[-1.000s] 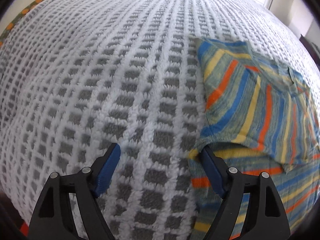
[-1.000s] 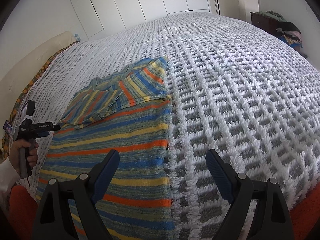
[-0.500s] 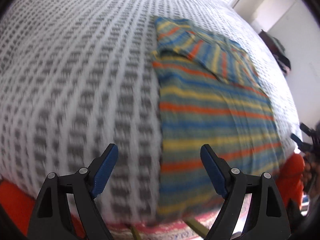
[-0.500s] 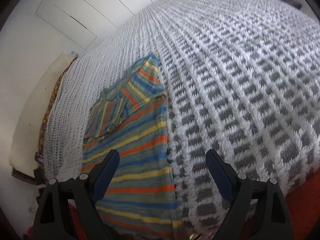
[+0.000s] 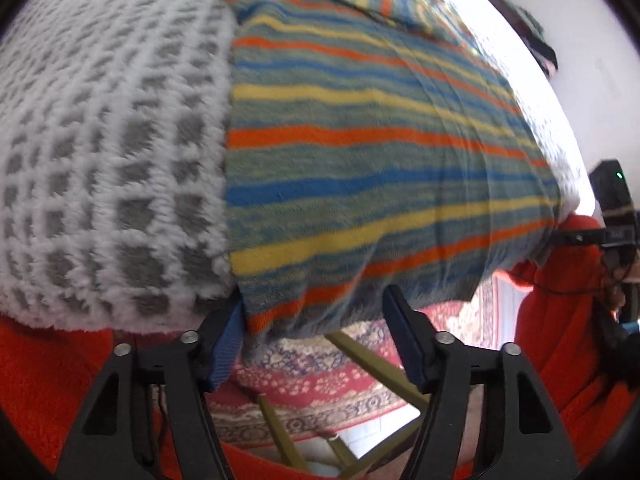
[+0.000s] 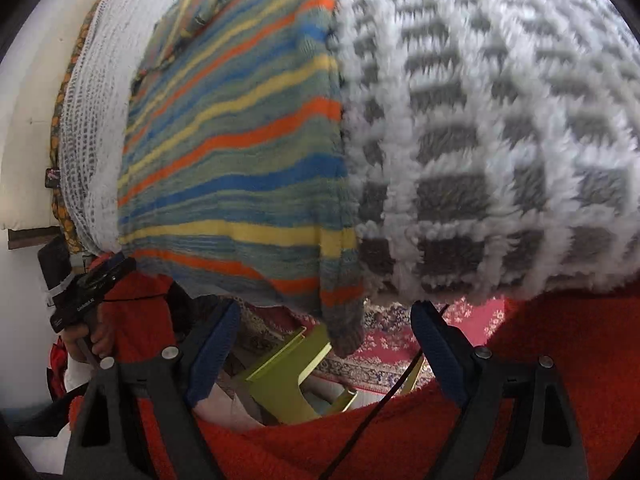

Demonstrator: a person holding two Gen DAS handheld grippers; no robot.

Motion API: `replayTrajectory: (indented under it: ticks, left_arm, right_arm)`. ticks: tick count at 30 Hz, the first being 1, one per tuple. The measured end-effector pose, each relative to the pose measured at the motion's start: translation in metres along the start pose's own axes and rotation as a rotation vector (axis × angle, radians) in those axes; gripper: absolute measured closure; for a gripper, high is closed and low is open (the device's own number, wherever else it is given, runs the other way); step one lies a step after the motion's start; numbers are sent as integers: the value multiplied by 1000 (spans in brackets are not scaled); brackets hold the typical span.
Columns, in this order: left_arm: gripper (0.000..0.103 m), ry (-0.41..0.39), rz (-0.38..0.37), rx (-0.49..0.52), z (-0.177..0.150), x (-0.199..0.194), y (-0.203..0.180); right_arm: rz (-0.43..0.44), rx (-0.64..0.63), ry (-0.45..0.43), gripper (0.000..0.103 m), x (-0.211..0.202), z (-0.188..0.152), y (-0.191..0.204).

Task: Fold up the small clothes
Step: 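Grasp the shirt hem with the left gripper while the right gripper grasps it too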

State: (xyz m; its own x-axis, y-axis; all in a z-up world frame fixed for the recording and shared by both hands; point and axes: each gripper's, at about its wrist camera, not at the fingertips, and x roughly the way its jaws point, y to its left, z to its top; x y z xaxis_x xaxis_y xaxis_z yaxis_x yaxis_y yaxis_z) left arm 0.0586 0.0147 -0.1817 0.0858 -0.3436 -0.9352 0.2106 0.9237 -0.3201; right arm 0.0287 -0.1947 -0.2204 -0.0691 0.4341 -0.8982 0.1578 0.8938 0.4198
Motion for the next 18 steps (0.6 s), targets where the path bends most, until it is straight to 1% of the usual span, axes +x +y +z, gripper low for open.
replayTrajectory:
  ticks: [1,2,3,4,5,8,11,13,15,18]
  left_arm:
    - [44,15,-9,5,0,3,-1]
    - [48,29,-11,9,1,6,-3]
    - [65,48,-12,12,0,9,-4]
    - [79,66,-13,6,-1,12,-5]
    - [97,77,-25,-10,-2,14,-3]
    - [98,57,-91,-75,-7,4,3]
    - [99,24,-168,-124,-10,-12,7]
    - [99,-16,-227,-156,-11,-28,11]
    - [99,-67,-298,-199,-8,-45,16]
    - [99,-141,-383,-255,8,-62,23]
  right_arm:
    - [3,-7,18,35,7,1,0]
    - [17,-20,35,60,12,1,1]
    - [30,-30,37,77,13,0,3]
    - [37,-39,39,92,12,-3,5]
    - [33,-53,32,93,7,-6,8]
    - [25,-106,-14,93,-12,-18,17]
    - [75,-118,-68,93,-40,-23,17]
    - [163,-103,-99,93,-54,-26,15]
    - [281,-83,-112,93,-63,-26,12]
    - [389,-75,-154,93,-76,-17,13]
